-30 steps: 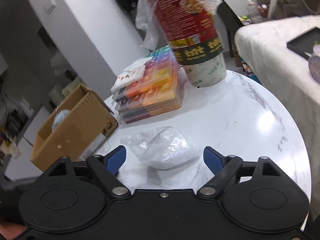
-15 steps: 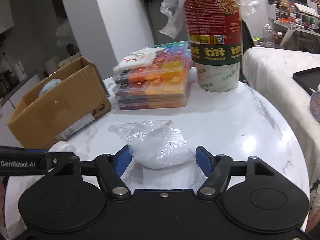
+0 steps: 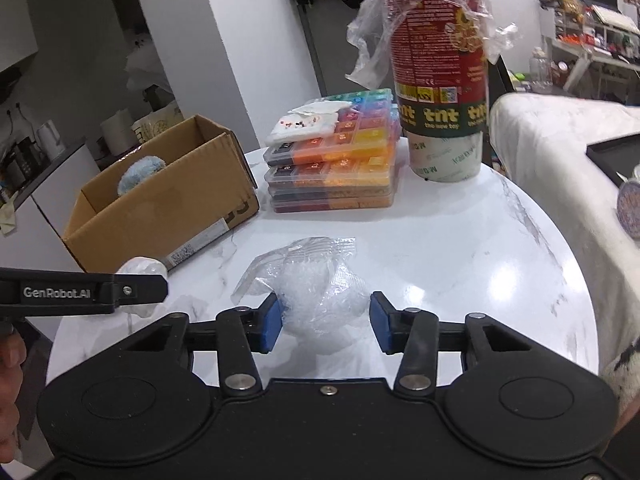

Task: Organize soft objects
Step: 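Lift the white plastic bag with the left gripper and carry it toward the box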

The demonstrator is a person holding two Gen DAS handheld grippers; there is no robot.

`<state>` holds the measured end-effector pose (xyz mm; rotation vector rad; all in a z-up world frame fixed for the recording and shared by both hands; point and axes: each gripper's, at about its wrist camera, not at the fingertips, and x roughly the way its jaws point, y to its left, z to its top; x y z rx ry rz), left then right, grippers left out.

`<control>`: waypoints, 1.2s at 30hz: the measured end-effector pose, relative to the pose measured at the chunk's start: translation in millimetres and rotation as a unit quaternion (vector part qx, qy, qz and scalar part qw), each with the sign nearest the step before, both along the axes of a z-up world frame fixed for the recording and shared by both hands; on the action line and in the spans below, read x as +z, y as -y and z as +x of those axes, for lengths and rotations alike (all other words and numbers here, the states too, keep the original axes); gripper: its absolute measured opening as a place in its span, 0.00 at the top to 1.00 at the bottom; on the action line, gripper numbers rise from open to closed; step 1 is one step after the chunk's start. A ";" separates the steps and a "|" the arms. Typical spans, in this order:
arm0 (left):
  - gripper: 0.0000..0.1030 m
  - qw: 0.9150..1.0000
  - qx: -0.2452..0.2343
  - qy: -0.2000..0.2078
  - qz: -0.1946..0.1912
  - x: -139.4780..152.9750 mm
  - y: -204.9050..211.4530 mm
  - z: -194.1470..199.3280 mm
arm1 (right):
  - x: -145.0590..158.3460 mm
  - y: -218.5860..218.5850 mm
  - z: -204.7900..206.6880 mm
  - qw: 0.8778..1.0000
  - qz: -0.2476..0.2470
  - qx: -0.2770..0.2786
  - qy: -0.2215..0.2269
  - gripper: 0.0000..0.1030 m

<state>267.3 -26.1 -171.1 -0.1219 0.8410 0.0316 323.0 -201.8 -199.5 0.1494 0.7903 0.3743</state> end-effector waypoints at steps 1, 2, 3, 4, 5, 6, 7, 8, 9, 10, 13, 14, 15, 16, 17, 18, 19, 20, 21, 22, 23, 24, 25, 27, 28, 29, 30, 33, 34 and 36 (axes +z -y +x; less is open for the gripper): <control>0.55 1.000 -0.001 0.001 0.000 2.9 -1.4 -2.1 | 2.1 1.1 -1.5 1.000 0.003 -0.001 -0.003 0.58; 0.55 1.000 -0.002 0.003 -0.001 6.4 -3.3 -4.6 | 3.7 1.7 -3.1 1.000 0.004 0.000 -0.004 0.58; 0.55 1.000 -0.002 0.004 -0.001 9.1 -4.5 -5.9 | 6.5 2.3 -4.8 1.000 0.004 0.000 -0.003 0.59; 0.55 1.000 -0.002 0.007 -0.002 13.2 -6.7 -8.2 | 8.9 2.7 -6.4 1.000 0.004 0.000 -0.004 0.59; 0.55 1.000 -0.002 0.008 -0.002 16.2 -8.2 -9.7 | 11.6 3.2 -7.5 1.000 0.005 0.000 -0.006 0.60; 0.55 1.000 -0.001 0.011 -0.001 19.8 -10.0 -12.0 | 14.8 3.8 -8.4 1.000 0.007 0.000 -0.008 0.60; 0.55 1.000 -0.001 0.014 -0.001 23.7 -11.7 -13.6 | 17.4 3.9 -9.9 1.000 0.009 0.000 -0.009 0.61; 0.55 1.000 -0.001 0.015 -0.001 26.5 -12.7 -14.7 | 20.3 3.8 -10.5 1.000 0.010 0.001 -0.010 0.65; 0.55 1.000 -0.001 0.017 0.000 29.6 -14.3 -15.8 | 23.9 3.5 -10.7 1.000 0.010 0.000 -0.011 0.67; 0.55 1.000 0.000 0.018 0.000 32.4 -15.7 -17.3 | 26.5 3.2 -11.3 1.000 0.009 -0.001 -0.011 0.67; 0.55 1.000 0.002 0.021 -0.005 40.8 -21.4 -20.2 | 33.9 2.9 -12.4 1.000 0.008 -0.001 -0.010 0.68; 0.55 1.000 0.003 0.022 -0.004 43.6 -23.3 -20.8 | 35.0 2.9 -12.7 1.000 0.008 0.001 -0.009 0.69; 0.55 1.000 0.004 0.024 -0.004 45.9 -24.5 -21.4 | 37.9 2.6 -12.9 1.000 0.008 0.003 -0.007 0.70; 0.55 1.000 0.005 0.025 -0.004 48.5 -26.1 -22.0 | 41.1 2.5 -13.2 1.000 0.009 0.004 -0.006 0.71; 0.55 1.000 0.006 0.027 -0.006 51.4 -28.4 -22.4 | 44.0 2.6 -13.4 1.000 0.011 0.003 -0.006 0.72; 0.55 1.000 0.007 0.029 -0.008 53.8 -30.2 -22.3 | 47.1 2.4 -13.3 1.000 0.013 0.003 -0.004 0.72; 0.55 0.999 0.007 0.031 -0.010 56.6 -32.4 -22.5 | 50.5 1.7 -14.0 1.000 0.012 0.004 -0.002 0.73; 0.55 0.999 0.008 0.033 -0.010 59.7 -34.7 -22.9 | 53.9 0.6 -14.4 1.000 0.010 0.006 0.001 0.73; 0.55 0.999 0.009 0.036 -0.011 62.0 -37.0 -23.0 | 57.2 -0.7 -15.2 1.000 0.009 0.008 0.004 0.74; 0.55 0.999 0.010 0.039 -0.011 64.7 -39.8 -22.7 | 60.6 -0.9 -16.6 1.000 0.009 0.010 0.007 0.74; 0.55 0.999 0.012 0.041 -0.012 66.9 -42.4 -22.4 | 63.5 -1.9 -17.1 1.000 0.009 0.011 0.009 0.75; 0.55 0.999 0.015 0.044 -0.012 69.3 -45.7 -21.9 | 66.6 -3.1 -17.1 1.000 0.009 0.012 0.012 0.75; 0.55 0.999 0.018 0.045 -0.012 71.3 -49.0 -20.9 | 69.6 -4.3 -16.8 1.000 0.009 0.014 0.014 0.75; 0.55 0.998 0.028 0.049 -0.014 75.5 -57.1 -18.0 | 74.5 -6.1 -15.9 1.000 0.011 0.017 0.017 0.76; 0.55 0.998 0.032 0.051 -0.015 77.4 -60.5 -17.2 | 76.8 -7.5 -15.3 1.000 0.010 0.019 0.019 0.77; 0.55 0.998 0.035 0.053 -0.015 79.2 -63.6 -16.5 | 78.5 -8.9 -15.3 1.000 0.009 0.019 0.020 0.77; 0.55 0.998 0.038 0.055 -0.015 81.3 -66.8 -15.4 | 80.1 -10.3 -14.9 1.000 0.008 0.020 0.022 0.78; 0.55 0.997 0.043 0.062 -0.015 87.1 -73.7 -12.9 | 84.6 -15.2 -12.1 0.999 0.006 0.027 0.022 0.78; 0.55 0.997 0.044 0.064 -0.015 88.8 -75.7 -11.9 | 85.9 -16.3 -11.7 0.999 0.004 0.029 0.024 0.78; 0.55 0.997 0.044 0.066 -0.015 91.2 -78.7 -10.0 | 89.0 -19.6 -10.1 0.999 0.001 0.033 0.027 0.79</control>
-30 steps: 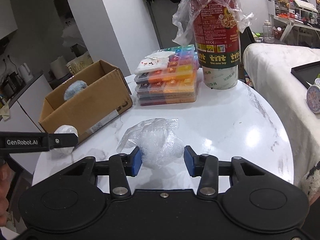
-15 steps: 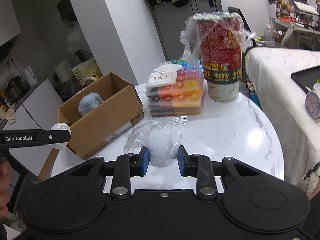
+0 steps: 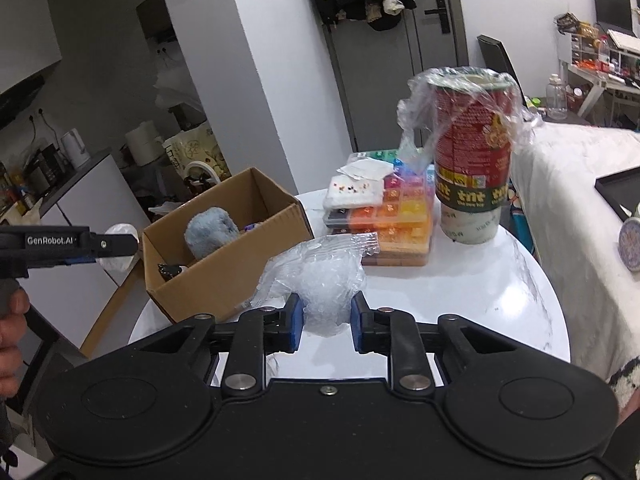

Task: Organize soft objects
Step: 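Lift the white plastic bag with the left gripper and carry it toward the box, then lower the white plastic bag into the box and open the left gripper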

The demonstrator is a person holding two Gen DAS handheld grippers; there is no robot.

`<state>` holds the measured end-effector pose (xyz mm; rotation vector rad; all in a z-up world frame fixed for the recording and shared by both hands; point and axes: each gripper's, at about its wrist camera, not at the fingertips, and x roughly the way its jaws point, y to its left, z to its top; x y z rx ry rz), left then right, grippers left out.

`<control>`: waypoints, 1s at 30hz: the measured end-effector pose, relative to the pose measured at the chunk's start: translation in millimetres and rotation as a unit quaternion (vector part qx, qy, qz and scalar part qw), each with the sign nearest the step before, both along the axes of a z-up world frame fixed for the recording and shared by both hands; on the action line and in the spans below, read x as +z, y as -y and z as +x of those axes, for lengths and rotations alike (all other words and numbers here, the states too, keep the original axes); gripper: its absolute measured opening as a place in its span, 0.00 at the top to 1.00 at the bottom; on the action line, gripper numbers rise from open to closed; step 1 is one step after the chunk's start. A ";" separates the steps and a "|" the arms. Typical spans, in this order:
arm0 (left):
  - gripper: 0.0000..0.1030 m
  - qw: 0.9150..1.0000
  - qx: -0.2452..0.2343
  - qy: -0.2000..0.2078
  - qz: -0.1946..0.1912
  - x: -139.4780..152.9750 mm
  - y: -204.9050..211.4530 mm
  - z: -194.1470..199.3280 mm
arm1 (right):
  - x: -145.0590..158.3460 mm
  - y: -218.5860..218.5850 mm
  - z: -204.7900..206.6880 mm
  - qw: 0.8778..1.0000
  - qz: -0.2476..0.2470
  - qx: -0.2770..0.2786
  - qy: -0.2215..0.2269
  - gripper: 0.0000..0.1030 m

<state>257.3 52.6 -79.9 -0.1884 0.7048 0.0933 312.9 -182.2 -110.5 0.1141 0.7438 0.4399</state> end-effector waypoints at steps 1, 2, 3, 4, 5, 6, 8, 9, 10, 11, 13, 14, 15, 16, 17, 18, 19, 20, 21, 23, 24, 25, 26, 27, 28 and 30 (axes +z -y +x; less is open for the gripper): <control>0.55 1.000 0.000 0.000 0.000 0.7 -1.6 1.2 | 1.8 -1.7 0.6 1.000 -0.001 0.003 0.001 0.79; 0.55 1.000 0.000 0.000 -0.001 1.3 -3.3 2.7 | 3.5 -3.3 1.2 1.000 -0.002 0.005 0.003 0.79; 0.55 1.000 0.000 0.001 -0.001 1.5 -4.8 3.4 | 5.1 -4.9 2.1 1.000 -0.003 0.006 0.004 0.79; 0.55 1.000 0.001 0.001 -0.001 1.9 -6.4 4.8 | 6.6 -6.5 2.5 1.000 -0.003 0.007 0.005 0.79; 0.55 1.000 0.002 0.001 0.000 2.2 -7.7 6.0 | 8.4 -8.3 3.1 1.000 -0.004 0.008 0.005 0.79; 0.55 1.000 0.004 0.001 -0.001 2.4 -9.7 7.9 | 10.2 -9.5 4.3 1.000 -0.004 0.008 0.007 0.79; 0.55 1.000 0.005 0.000 -0.004 3.1 -15.1 12.5 | 13.0 -10.5 6.0 1.000 -0.002 0.004 0.009 0.79; 0.55 1.000 0.008 0.000 -0.007 3.9 -18.5 14.2 | 14.0 -10.9 6.5 1.000 -0.001 0.003 0.010 0.79; 0.55 1.000 0.010 0.001 -0.010 5.0 -21.9 15.8 | 15.6 -11.0 7.1 1.000 0.000 0.003 0.013 0.79; 0.55 1.000 0.012 0.002 -0.012 5.8 -24.8 18.1 | 17.2 -11.9 7.8 1.000 -0.002 0.003 0.015 0.79; 0.55 1.000 0.013 0.002 -0.011 7.5 -28.4 22.4 | 19.7 -13.8 8.5 1.000 -0.001 0.005 0.016 0.79; 0.55 1.000 0.013 0.002 -0.011 7.9 -29.8 24.7 | 20.7 -14.4 10.0 1.000 0.000 0.005 0.015 0.79; 0.55 1.000 0.013 0.002 -0.013 7.8 -31.1 27.2 | 21.5 -15.1 11.5 1.000 0.001 0.005 0.014 0.78; 0.55 1.000 0.013 0.000 -0.015 7.3 -32.3 29.8 | 22.0 -16.0 13.0 1.000 0.002 0.005 0.014 0.78; 0.55 1.000 0.013 -0.001 -0.017 6.8 -33.4 32.2 | 22.0 -17.1 14.8 1.000 0.002 0.005 0.012 0.78; 0.55 1.000 0.013 -0.003 -0.018 5.9 -34.5 34.7 | 22.1 -18.2 16.4 1.000 0.003 0.006 0.011 0.78; 0.55 1.000 0.013 -0.006 -0.019 4.5 -35.3 37.2 | 22.1 -19.6 17.4 1.000 0.003 0.006 0.010 0.78; 0.55 1.000 0.013 -0.008 -0.020 3.0 -35.7 39.2 | 22.1 -21.4 19.1 1.000 0.002 0.006 0.009 0.78; 0.55 1.000 0.012 -0.010 -0.021 1.1 -36.2 40.8 | 22.2 -23.4 20.1 1.000 0.000 0.007 0.009 0.78; 0.55 1.000 0.010 -0.016 -0.024 -3.4 -36.6 44.4 | 22.4 -26.3 21.8 1.000 -0.001 0.009 0.008 0.78; 0.55 0.999 0.009 -0.020 -0.026 -6.4 -36.8 46.7 | 22.7 -28.1 22.6 1.000 -0.002 0.010 0.007 0.78; 0.55 0.999 0.010 -0.024 -0.029 -9.4 -37.2 49.0 | 23.0 -29.8 23.2 1.000 -0.003 0.012 0.007 0.78; 0.55 0.999 0.011 -0.028 -0.031 -12.5 -37.5 51.1 | 23.3 -31.3 23.8 1.000 -0.004 0.013 0.007 0.78; 0.55 0.999 0.011 -0.030 -0.033 -14.9 -38.6 52.5 | 23.7 -32.4 24.0 1.000 -0.005 0.013 0.007 0.78; 0.55 0.999 0.012 -0.033 -0.035 -17.8 -39.0 54.5 | 24.2 -33.3 24.0 1.000 -0.005 0.013 0.007 0.78; 0.55 0.998 0.014 -0.039 -0.038 -24.1 -39.8 58.7 | 24.6 -34.7 24.0 1.000 -0.006 0.011 0.006 0.78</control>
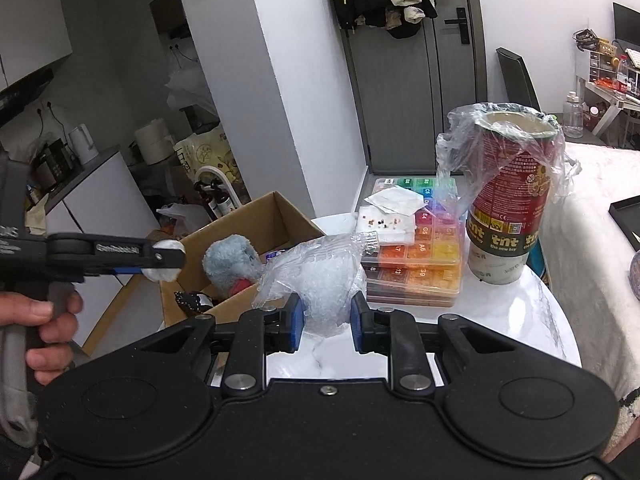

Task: Organize soft objects
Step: 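Lower the white plastic bag into the box and open the left gripper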

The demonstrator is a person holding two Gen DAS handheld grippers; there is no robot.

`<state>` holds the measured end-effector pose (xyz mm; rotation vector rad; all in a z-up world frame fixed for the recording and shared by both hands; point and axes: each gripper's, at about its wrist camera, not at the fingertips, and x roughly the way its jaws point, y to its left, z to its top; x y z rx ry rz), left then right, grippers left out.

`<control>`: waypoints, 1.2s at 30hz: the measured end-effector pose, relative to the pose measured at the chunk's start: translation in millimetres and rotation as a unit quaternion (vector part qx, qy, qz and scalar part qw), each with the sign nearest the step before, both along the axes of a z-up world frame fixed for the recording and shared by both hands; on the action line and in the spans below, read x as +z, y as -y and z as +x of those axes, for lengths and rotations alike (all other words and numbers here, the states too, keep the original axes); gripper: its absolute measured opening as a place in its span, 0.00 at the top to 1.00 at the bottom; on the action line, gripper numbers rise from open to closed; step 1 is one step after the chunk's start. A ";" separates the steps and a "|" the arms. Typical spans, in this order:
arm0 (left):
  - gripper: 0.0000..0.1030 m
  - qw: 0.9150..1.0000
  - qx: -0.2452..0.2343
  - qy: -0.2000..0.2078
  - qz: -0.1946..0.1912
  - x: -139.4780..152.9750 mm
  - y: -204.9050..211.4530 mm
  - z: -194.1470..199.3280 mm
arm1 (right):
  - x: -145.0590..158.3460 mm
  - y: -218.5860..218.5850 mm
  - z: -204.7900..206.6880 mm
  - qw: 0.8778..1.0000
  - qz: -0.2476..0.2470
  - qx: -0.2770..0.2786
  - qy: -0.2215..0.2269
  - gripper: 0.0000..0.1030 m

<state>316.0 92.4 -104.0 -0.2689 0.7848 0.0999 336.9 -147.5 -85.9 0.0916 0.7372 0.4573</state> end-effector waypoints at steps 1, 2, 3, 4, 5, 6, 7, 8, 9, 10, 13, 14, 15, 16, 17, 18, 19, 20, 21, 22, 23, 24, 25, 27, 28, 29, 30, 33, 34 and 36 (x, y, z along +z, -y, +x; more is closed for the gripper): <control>0.55 1.000 0.001 -0.003 -0.002 -3.5 -0.2 2.1 | 0.0 -0.4 0.0 1.000 -0.001 -0.001 -0.001 0.78; 0.55 1.000 0.001 -0.006 -0.004 -6.4 -0.6 3.7 | -0.5 0.0 0.3 1.000 -0.002 -0.002 -0.002 0.78; 0.55 1.000 0.001 -0.010 -0.007 -9.9 -0.7 5.9 | -0.7 -0.3 0.3 1.000 -0.003 -0.003 -0.003 0.77; 0.55 1.000 0.002 -0.013 -0.009 -12.7 -0.7 8.0 | -1.1 -0.5 0.3 1.000 -0.004 -0.004 -0.004 0.77; 0.53 1.000 0.004 -0.016 -0.010 -15.5 -1.2 9.3 | -1.5 -1.2 0.7 1.000 -0.004 -0.004 -0.005 0.77; 0.52 1.000 0.006 -0.019 -0.013 -17.9 -2.1 10.2 | -1.8 -1.7 0.7 1.000 -0.005 -0.003 -0.007 0.77; 0.51 1.000 0.006 -0.020 -0.017 -19.6 -3.3 10.4 | -2.1 -2.5 1.2 1.000 -0.006 -0.003 -0.008 0.77; 0.47 1.000 0.007 -0.022 -0.020 -20.8 -3.9 10.1 | -2.4 -3.6 2.7 1.000 -0.007 -0.002 -0.009 0.77; 0.45 0.999 0.008 -0.025 -0.019 -21.2 -4.1 10.0 | -2.8 -4.8 4.1 1.000 -0.008 -0.002 -0.010 0.77; 0.41 1.000 0.008 -0.024 -0.017 -21.0 -4.4 8.6 | -2.6 -6.8 5.3 1.000 -0.007 -0.001 -0.010 0.77; 0.39 1.000 0.017 -0.014 -0.017 -18.3 -8.7 2.5 | -1.3 -13.4 9.0 1.000 -0.007 0.003 -0.011 0.77; 0.39 1.000 0.021 -0.012 -0.018 -16.9 -10.8 0.7 | -0.9 -16.4 10.7 1.000 -0.006 0.005 -0.012 0.77; 0.39 0.999 0.023 -0.010 -0.020 -15.2 -12.9 -0.5 | -0.7 -19.7 12.4 1.000 -0.006 0.008 -0.012 0.77; 0.39 0.999 0.026 -0.008 -0.021 -13.6 -14.8 -1.3 | -0.7 -22.1 14.1 1.000 -0.006 0.010 -0.013 0.77; 0.39 0.999 0.029 -0.006 -0.021 -11.9 -17.3 -2.5 | -0.4 -25.3 16.0 1.000 -0.006 0.011 -0.013 0.77; 0.39 0.999 0.033 -0.005 -0.022 -10.1 -19.9 -3.3 | 0.2 -28.9 18.2 1.000 -0.005 0.013 -0.014 0.77; 0.39 0.999 0.037 -0.005 -0.024 -8.8 -21.9 -3.5 | 0.6 -31.2 20.4 1.000 -0.004 0.014 -0.016 0.77; 0.38 0.999 0.041 -0.004 -0.026 -7.8 -24.8 -4.1 | 1.3 -34.2 22.7 1.000 -0.001 0.016 -0.018 0.76; 0.38 0.998 0.047 -0.005 -0.029 -6.7 -27.7 -4.6 | 2.1 -37.7 24.8 1.000 0.000 0.017 -0.018 0.76; 0.38 0.998 0.050 -0.005 -0.031 -5.9 -30.0 -5.4 | 3.1 -40.6 26.3 1.000 0.000 0.019 -0.018 0.76; 0.38 0.998 0.053 -0.005 -0.032 -5.2 -31.7 -6.0 | 4.2 -44.7 28.5 1.000 -0.001 0.022 -0.018 0.76; 0.38 0.998 0.056 -0.005 -0.033 -4.6 -32.9 -6.9 | 5.3 -48.8 30.9 1.000 -0.001 0.025 -0.019 0.76; 0.37 0.998 0.057 -0.005 -0.034 -3.6 -34.1 -7.5 | 6.2 -52.7 32.8 0.999 -0.002 0.027 -0.019 0.76; 0.36 0.998 0.060 -0.004 -0.035 -0.9 -36.5 -8.7 | 9.3 -62.9 36.8 0.999 -0.003 0.032 -0.017 0.76; 0.33 0.997 0.062 -0.002 -0.035 0.5 -37.8 -9.6 | 10.1 -67.1 38.8 0.999 -0.002 0.034 -0.017 0.75; 0.30 0.997 0.066 0.000 -0.036 1.9 -39.3 -11.1 | 11.2 -71.0 40.9 0.999 0.000 0.036 -0.017 0.75; 0.29 0.997 0.070 0.003 -0.036 3.3 -40.8 -12.6 | 12.4 -76.5 42.9 0.999 0.000 0.037 -0.018 0.75; 0.28 0.997 0.075 0.005 -0.035 6.9 -44.1 -16.0 | 15.4 -87.9 45.9 0.999 0.002 0.039 -0.015 0.75; 0.28 0.996 0.076 0.006 -0.037 7.8 -45.2 -16.9 | 16.9 -91.5 47.6 0.999 0.004 0.038 -0.014 0.75; 0.28 0.996 0.079 0.007 -0.040 9.6 -47.6 -18.5 | 19.8 -98.1 51.2 0.999 0.001 0.039 -0.009 0.75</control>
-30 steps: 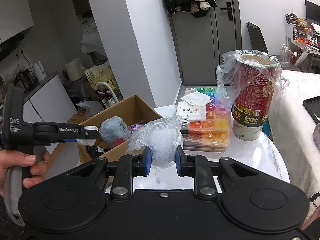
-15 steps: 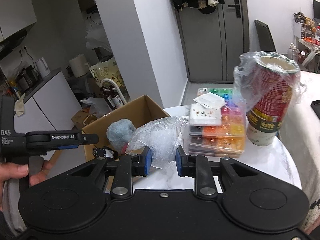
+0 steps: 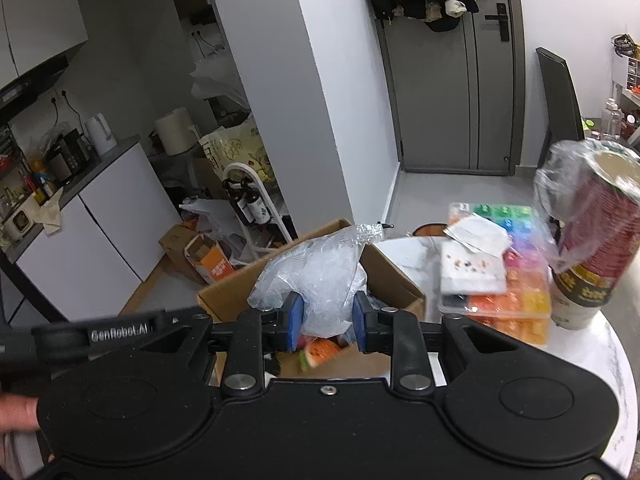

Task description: Organize soft objects

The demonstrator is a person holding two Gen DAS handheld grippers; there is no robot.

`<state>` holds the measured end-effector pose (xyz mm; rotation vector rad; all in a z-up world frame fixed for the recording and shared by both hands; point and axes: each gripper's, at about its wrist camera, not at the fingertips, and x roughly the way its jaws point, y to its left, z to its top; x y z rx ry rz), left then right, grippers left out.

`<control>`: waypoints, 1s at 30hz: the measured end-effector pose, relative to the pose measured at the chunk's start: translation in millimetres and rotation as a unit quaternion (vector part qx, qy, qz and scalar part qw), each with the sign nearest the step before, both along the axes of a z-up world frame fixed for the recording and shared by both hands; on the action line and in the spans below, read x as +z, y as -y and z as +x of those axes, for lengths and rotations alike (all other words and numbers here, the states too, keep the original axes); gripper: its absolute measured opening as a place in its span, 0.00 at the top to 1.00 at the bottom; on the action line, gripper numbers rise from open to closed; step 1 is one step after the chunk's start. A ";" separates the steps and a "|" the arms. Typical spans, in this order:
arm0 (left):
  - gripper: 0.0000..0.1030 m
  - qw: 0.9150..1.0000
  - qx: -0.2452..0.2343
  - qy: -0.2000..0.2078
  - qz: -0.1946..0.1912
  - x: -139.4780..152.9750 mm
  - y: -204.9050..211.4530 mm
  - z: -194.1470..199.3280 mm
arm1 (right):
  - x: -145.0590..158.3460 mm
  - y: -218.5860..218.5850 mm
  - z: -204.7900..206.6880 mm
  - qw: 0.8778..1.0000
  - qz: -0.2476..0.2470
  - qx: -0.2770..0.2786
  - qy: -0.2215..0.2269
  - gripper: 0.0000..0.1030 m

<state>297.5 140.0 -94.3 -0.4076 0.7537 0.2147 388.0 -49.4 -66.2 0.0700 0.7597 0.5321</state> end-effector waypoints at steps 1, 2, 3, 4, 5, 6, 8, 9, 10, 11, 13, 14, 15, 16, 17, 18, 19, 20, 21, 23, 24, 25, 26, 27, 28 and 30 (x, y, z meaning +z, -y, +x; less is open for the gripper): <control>0.28 1.000 0.001 0.001 -0.002 0.8 -0.8 -1.1 | 1.4 -3.7 1.6 1.000 -0.002 -0.001 0.003 0.75; 0.28 1.000 0.001 0.002 -0.003 1.9 -1.6 -2.2 | 2.4 -6.1 3.8 1.000 -0.004 -0.001 0.004 0.75; 0.28 1.000 0.002 0.003 -0.005 2.7 -2.4 -3.1 | 2.8 -9.3 7.1 1.000 -0.005 -0.001 0.004 0.75; 0.28 1.000 0.002 0.004 -0.006 3.4 -3.2 -4.1 | 2.3 -11.6 10.0 1.000 -0.006 0.000 0.004 0.75; 0.28 1.000 0.002 0.004 -0.007 4.4 -4.1 -5.3 | 1.1 -14.1 13.4 1.000 -0.008 0.001 0.002 0.74; 0.28 1.000 0.003 0.004 -0.007 5.2 -4.5 -5.9 | -0.4 -16.0 17.3 1.000 -0.012 -0.001 -0.001 0.72; 0.28 1.000 0.006 0.004 -0.008 6.1 -6.7 -6.8 | -4.1 -17.9 22.9 1.000 -0.019 -0.012 -0.008 0.57; 0.28 1.000 0.007 0.003 -0.009 6.2 -8.1 -7.3 | -5.8 -17.3 24.2 1.000 -0.018 -0.019 -0.012 0.46; 0.27 1.000 0.008 0.002 -0.009 6.0 -9.4 -7.8 | -7.1 -15.2 24.2 0.999 -0.015 -0.026 -0.013 0.44; 0.27 1.000 0.008 0.000 -0.009 6.0 -10.6 -7.7 | -8.2 -13.0 23.3 0.999 -0.013 -0.029 -0.015 0.44; 0.27 1.000 0.010 -0.001 -0.008 5.7 -11.4 -7.5 | -9.3 -10.1 20.2 0.999 -0.010 -0.026 -0.020 0.44; 0.27 1.000 0.011 -0.001 -0.008 6.0 -11.7 -8.3 | -9.2 -9.3 18.3 0.999 -0.011 -0.025 -0.021 0.44; 0.27 1.000 0.011 -0.002 -0.008 5.9 -12.2 -8.6 | -9.1 -8.2 15.5 0.999 -0.013 -0.024 -0.021 0.43; 0.27 1.000 0.011 -0.002 -0.008 5.8 -11.9 -8.4 | -8.7 -7.3 13.4 0.999 -0.015 -0.023 -0.020 0.43; 0.27 1.000 0.009 -0.003 -0.008 6.0 -11.4 -8.4 | -7.9 -6.3 11.3 0.999 -0.017 -0.022 -0.019 0.42; 0.26 1.000 0.009 -0.002 -0.008 7.1 -9.8 -8.7 | -6.6 -5.3 9.8 0.999 -0.018 -0.020 -0.019 0.40; 0.23 1.000 0.008 -0.002 -0.006 8.1 -9.1 -9.3 | -5.2 -3.7 8.2 0.999 -0.017 -0.020 -0.019 0.39; 0.20 1.000 0.008 -0.001 -0.004 9.5 -8.1 -9.6 | -3.8 -1.6 6.6 0.999 -0.017 -0.021 -0.018 0.37; 0.19 1.000 0.007 0.001 -0.001 11.2 -7.4 -10.7 | -2.3 0.5 5.7 0.999 -0.016 -0.021 -0.019 0.34; 0.16 1.000 0.006 0.001 0.003 14.5 -5.6 -12.4 | 0.9 5.6 2.9 0.999 -0.014 -0.024 -0.018 0.29; 0.16 1.000 0.003 0.001 0.004 16.0 -4.5 -13.0 | 2.8 9.1 0.6 0.999 -0.014 -0.027 -0.016 0.26; 0.15 1.000 0.001 -0.001 0.005 17.2 -3.2 -13.2 | 4.5 10.9 -0.2 0.999 -0.013 -0.028 -0.015 0.25; 0.12 1.000 -0.002 -0.002 0.008 19.0 -1.1 -13.5 | 6.0 14.2 -1.7 0.999 -0.012 -0.029 -0.015 0.23; 0.11 1.000 -0.004 -0.003 0.013 19.9 1.1 -14.1 | 7.7 17.4 -2.8 0.999 -0.011 -0.030 -0.017 0.19; 0.09 1.000 -0.006 -0.003 0.019 21.6 3.4 -14.9 | 8.7 21.0 -3.8 0.999 -0.009 -0.033 -0.018 0.17; 0.07 0.999 -0.011 -0.004 0.032 26.0 9.3 -15.7 | 11.9 29.9 -6.5 0.999 -0.004 -0.041 -0.020 0.10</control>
